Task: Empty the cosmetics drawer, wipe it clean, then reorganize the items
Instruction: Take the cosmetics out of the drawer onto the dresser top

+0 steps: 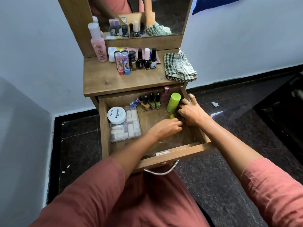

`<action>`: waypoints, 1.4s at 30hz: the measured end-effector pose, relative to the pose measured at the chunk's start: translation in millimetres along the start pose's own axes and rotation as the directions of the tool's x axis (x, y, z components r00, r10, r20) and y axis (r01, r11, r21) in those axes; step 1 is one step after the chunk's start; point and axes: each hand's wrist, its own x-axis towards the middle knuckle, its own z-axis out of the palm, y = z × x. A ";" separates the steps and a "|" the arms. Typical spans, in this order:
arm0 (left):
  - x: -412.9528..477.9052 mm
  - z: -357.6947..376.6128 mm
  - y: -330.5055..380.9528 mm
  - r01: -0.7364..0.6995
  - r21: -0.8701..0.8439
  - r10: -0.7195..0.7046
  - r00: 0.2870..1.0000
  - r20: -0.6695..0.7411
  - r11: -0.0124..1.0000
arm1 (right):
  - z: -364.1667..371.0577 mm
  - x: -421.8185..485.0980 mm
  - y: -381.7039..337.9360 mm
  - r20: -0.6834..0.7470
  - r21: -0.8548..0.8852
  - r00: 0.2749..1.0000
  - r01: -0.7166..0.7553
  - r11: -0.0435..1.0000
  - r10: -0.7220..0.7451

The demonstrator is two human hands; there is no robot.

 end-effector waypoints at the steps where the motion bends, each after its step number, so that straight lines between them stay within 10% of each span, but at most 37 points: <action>1: -2.1 1.4 -1.8 -0.006 0.008 0.006 1.000 -0.014 1.000 | -0.3 -0.8 -0.3 -0.009 0.006 1.000 -0.002 1.000 0.003; 6: -15.3 -0.1 -7.5 0.059 -0.055 -0.062 0.996 -0.057 0.997 | 9.1 -5.3 -2.9 -0.255 -0.077 0.967 -0.008 0.997 -0.012; 11: -30.0 -10.8 -6.9 0.275 -0.273 -0.319 0.939 -0.131 0.922 | 5.7 -13.0 -10.4 -0.108 0.082 0.994 0.025 0.996 -0.016; 19: -48.5 -39.4 -11.5 0.394 -0.691 -0.679 0.709 -0.191 0.606 | -6.9 -16.5 -13.8 -0.082 0.415 0.995 -0.019 0.910 0.058; 23: -52.5 -71.3 -18.9 0.384 -0.750 -0.770 0.585 -0.254 0.539 | -40.6 -18.1 -13.0 -0.235 0.705 0.961 0.067 0.706 0.144; 31: -45.3 -136.2 -52.8 0.403 -0.668 -0.764 0.488 -0.422 0.626 | -113.7 9.6 -11.6 -0.336 0.868 0.862 0.127 0.480 0.380; 42: -39.7 -171.3 -110.1 0.608 -0.400 -0.727 0.540 -0.424 0.685 | -149.8 78.1 -13.3 -0.292 0.863 0.842 0.028 0.505 0.453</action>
